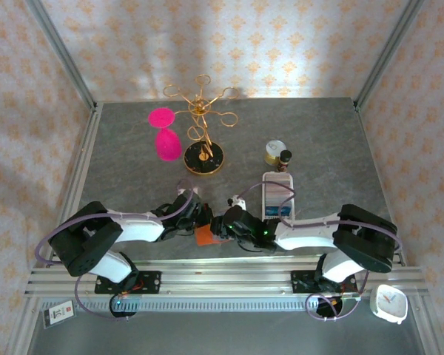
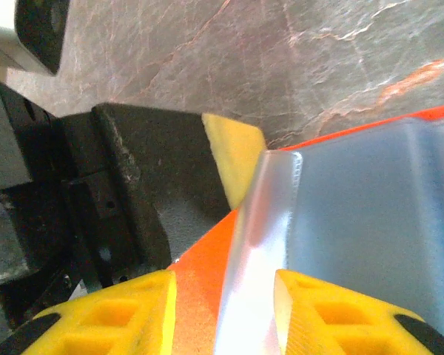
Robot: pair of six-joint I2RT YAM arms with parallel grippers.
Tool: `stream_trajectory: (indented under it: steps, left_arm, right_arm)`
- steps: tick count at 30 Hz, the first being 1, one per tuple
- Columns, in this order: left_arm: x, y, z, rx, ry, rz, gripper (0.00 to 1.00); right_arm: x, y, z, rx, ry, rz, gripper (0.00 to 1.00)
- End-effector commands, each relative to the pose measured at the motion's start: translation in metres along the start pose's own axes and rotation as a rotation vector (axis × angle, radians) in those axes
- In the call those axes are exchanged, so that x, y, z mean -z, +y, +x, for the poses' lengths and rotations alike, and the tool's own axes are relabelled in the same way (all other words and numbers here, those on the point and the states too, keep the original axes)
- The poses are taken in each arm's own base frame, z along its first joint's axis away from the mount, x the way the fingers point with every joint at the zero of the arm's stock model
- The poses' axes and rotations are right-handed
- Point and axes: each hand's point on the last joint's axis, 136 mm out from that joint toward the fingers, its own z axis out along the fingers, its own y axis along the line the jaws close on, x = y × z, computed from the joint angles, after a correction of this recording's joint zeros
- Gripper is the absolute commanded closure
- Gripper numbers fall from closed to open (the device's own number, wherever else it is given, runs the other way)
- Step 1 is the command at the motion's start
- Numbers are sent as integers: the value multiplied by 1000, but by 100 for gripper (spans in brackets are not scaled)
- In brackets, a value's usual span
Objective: Put the credit cards into the card holder
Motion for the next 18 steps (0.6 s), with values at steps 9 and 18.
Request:
stream_trajectory:
  steps: [9,18]
  left_arm:
    - [1,16,9,-13,11,-29,96]
    - [6,16,5,-1,-29,-6,96]
  right_arm:
    - [-8,-37,-2,-44,-22,189,78]
    - [-15,-54,6,-60,4,270,97]
